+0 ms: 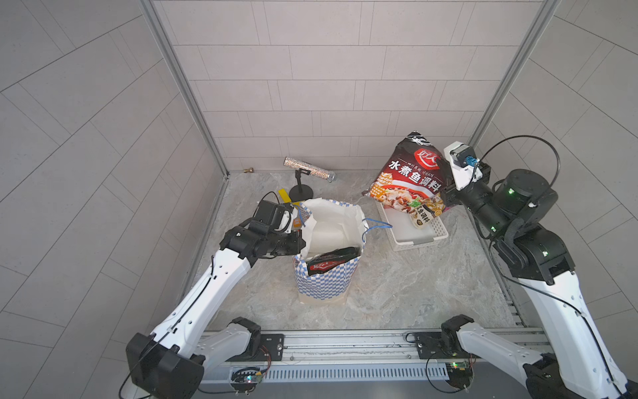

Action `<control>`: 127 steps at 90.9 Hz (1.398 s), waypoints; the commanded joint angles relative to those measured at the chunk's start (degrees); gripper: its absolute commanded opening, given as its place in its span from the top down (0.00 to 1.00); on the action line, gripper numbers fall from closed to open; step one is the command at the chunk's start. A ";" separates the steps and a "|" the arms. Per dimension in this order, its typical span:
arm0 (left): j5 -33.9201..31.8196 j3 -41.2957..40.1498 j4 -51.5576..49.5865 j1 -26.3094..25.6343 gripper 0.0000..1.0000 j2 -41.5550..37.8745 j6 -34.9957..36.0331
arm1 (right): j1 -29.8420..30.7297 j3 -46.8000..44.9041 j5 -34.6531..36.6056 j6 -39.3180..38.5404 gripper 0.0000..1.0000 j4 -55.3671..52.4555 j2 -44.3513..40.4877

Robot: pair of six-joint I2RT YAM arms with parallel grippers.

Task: Place the condiment packets inside the bag
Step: Pick up the condiment packet from the storage box, then place the condiment packet in the paper bag.

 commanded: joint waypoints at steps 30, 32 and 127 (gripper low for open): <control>-1.54 -0.92 -1.52 0.02 1.00 1.05 0.90 | 9.74 7.19 -14.02 8.61 1.00 15.56 7.18; -1.54 -0.89 -1.52 0.00 1.00 1.00 0.93 | 10.41 7.00 -14.07 8.86 1.00 15.86 7.56; -2.13 -0.67 -1.60 -0.01 1.00 0.54 0.69 | 17.53 -18.05 -10.15 0.41 1.00 22.18 14.84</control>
